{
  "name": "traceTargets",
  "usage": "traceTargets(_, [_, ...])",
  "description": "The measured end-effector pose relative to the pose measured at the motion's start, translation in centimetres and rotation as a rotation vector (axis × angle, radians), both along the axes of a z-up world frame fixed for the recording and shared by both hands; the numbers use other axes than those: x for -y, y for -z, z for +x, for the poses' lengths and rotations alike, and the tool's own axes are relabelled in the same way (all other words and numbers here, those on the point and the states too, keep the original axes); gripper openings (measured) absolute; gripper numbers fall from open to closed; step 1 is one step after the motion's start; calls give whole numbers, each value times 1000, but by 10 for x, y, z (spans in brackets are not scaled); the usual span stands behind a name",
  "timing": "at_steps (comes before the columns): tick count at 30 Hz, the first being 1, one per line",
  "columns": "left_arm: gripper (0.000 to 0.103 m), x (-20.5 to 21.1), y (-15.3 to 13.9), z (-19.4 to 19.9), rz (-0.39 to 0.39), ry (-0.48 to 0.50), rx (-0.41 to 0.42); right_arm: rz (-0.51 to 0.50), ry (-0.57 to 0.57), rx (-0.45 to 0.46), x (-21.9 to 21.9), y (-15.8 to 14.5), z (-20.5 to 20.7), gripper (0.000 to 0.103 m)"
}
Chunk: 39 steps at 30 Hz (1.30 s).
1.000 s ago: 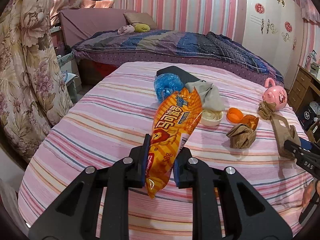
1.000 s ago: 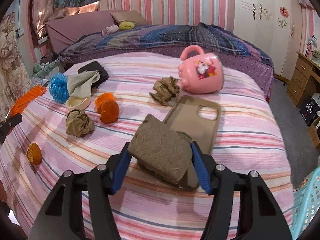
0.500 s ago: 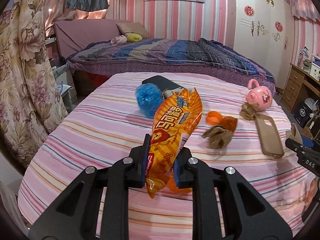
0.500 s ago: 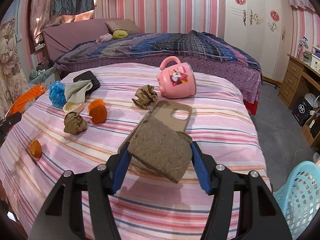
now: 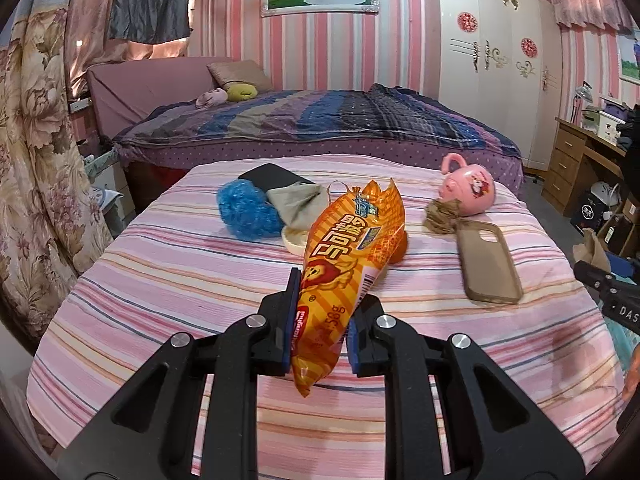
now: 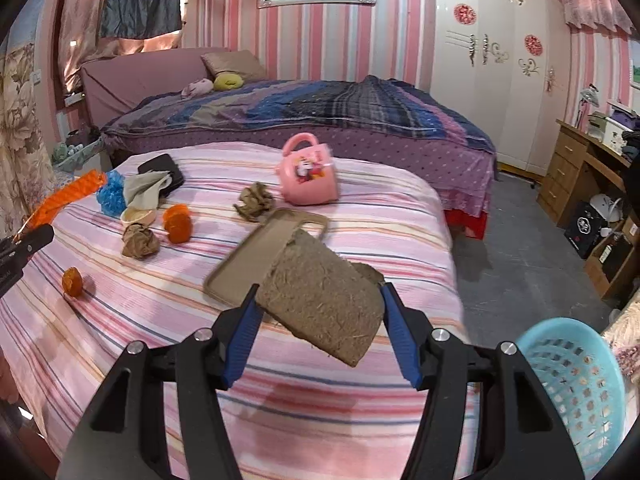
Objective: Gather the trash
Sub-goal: 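Carry both items over the blue basket and open the left tool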
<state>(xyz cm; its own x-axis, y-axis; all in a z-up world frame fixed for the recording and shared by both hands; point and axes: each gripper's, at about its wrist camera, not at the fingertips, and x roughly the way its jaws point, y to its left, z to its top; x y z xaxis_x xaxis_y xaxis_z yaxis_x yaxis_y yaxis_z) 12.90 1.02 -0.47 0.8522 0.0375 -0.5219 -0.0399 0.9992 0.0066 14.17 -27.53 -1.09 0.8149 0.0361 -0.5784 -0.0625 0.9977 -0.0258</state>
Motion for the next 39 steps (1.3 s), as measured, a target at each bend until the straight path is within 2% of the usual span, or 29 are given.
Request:
traceTargets(6, [18, 23, 0, -4, 10, 35, 4, -31, 47, 4, 34, -2, -18, 59])
traceTargets(15, [18, 80, -6, -16, 43, 122, 26, -44, 148, 20, 98, -8, -50, 59])
traceTargets(24, [18, 141, -10, -30, 21, 219, 45, -24, 248, 23, 154, -4, -85, 59])
traceTargets(34, [18, 220, -2, -41, 27, 351, 43, -29, 353, 22, 195, 8, -107, 59])
traceTargets(39, [18, 257, 9, -40, 18, 418, 12, -1, 403, 29, 215, 11, -111, 59])
